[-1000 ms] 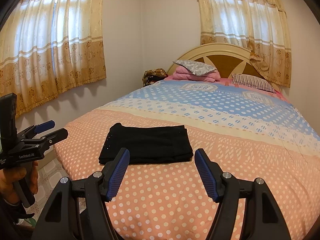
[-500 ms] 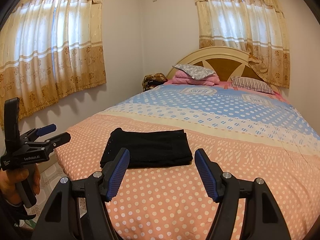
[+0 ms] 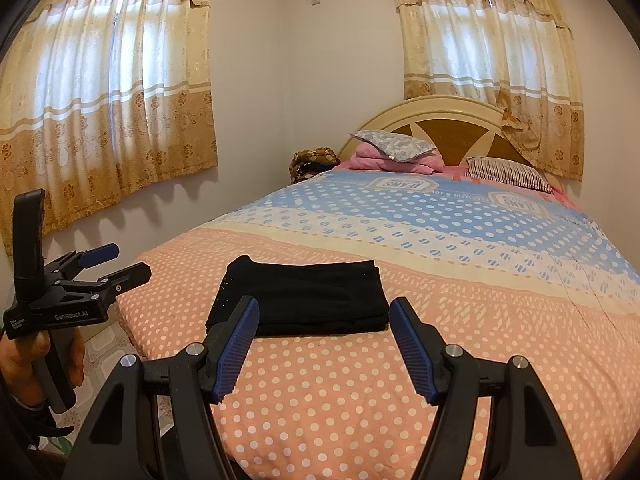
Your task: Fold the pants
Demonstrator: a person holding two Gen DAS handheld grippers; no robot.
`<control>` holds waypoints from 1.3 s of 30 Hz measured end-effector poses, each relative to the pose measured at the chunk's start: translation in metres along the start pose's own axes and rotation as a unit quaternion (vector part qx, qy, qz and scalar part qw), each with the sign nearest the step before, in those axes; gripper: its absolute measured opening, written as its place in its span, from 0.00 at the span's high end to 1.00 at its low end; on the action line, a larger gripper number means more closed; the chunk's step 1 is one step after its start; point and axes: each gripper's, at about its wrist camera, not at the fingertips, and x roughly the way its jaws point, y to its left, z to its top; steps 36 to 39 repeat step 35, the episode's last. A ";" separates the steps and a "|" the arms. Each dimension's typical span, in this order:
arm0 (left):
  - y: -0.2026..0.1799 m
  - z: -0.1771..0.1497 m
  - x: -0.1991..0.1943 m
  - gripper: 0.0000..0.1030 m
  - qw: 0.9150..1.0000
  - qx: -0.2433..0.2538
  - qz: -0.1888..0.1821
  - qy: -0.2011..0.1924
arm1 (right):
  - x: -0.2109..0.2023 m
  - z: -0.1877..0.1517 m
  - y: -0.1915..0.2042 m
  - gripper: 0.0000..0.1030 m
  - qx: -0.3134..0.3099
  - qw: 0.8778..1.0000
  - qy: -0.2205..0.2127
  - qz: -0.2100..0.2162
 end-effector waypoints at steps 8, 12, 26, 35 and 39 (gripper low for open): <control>-0.001 0.000 -0.001 0.00 1.000 0.007 0.010 -0.007 | 0.002 -0.001 0.002 0.33 0.000 1.000 0.001 0.003; -0.001 0.000 -0.003 0.00 1.000 0.010 0.008 -0.009 | 0.003 -0.002 0.004 0.33 -0.003 1.000 0.002 0.005; 0.000 -0.005 0.008 0.00 0.999 0.003 0.041 0.010 | 0.012 -0.009 0.008 0.33 -0.010 1.000 0.015 0.015; -0.001 -0.009 0.010 0.00 0.999 0.006 0.033 0.010 | 0.015 -0.015 0.008 0.33 -0.015 0.999 0.023 0.019; -0.001 -0.009 0.010 0.00 0.999 0.006 0.033 0.010 | 0.015 -0.015 0.008 0.33 -0.015 0.999 0.023 0.019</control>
